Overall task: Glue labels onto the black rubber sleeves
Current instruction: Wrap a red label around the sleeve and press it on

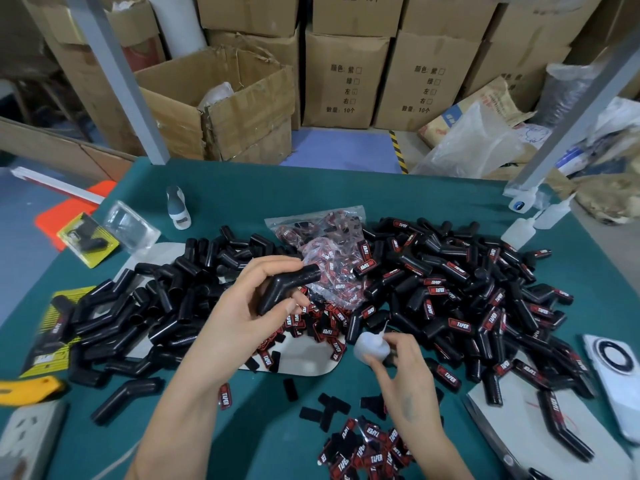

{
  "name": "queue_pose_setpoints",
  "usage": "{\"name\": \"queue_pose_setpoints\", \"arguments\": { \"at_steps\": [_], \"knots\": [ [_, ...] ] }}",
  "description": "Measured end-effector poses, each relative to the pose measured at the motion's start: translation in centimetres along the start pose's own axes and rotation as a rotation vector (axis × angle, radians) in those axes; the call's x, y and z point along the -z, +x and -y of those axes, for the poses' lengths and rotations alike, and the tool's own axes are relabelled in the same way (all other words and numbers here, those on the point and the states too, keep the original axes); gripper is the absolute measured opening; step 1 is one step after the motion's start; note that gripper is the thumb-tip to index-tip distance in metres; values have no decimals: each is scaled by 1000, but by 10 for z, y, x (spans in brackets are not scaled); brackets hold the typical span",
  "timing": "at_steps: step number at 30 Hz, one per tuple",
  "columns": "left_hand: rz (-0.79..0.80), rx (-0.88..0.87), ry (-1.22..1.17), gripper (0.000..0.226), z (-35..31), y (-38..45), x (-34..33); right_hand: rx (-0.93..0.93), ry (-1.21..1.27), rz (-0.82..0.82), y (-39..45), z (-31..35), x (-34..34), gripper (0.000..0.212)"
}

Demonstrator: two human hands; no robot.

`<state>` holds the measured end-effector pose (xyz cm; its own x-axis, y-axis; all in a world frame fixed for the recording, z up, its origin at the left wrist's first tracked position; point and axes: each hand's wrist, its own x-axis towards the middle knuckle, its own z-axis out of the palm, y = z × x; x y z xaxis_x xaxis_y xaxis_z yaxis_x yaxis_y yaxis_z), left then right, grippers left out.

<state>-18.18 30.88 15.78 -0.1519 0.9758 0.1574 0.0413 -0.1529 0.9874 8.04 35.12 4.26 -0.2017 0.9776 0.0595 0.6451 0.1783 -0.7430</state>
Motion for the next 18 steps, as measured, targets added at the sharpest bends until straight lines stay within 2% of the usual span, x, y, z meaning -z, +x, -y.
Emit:
{"name": "queue_pose_setpoints", "arguments": {
  "at_steps": [4,8,9,12,16,18],
  "knots": [
    [-85,3,15,52,0,0,-2,48,-74,7,-2,6,3,27],
    [-159,-9,22,37,0,0,-5,58,-46,-12,-10,6,11,46],
    [-171,-16,25,35,0,0,-5,75,-54,-56,-14,6,18,45],
    [-183,-46,50,33,-2,1,-4,120,-191,-149,-31,0,44,17],
    [-217,-51,4,31,-5,2,-6,67,-483,96,-49,-11,53,15],
    [-211,-43,19,28,-5,1,-7,23,-573,183,-50,-8,47,24]
  ]
}}
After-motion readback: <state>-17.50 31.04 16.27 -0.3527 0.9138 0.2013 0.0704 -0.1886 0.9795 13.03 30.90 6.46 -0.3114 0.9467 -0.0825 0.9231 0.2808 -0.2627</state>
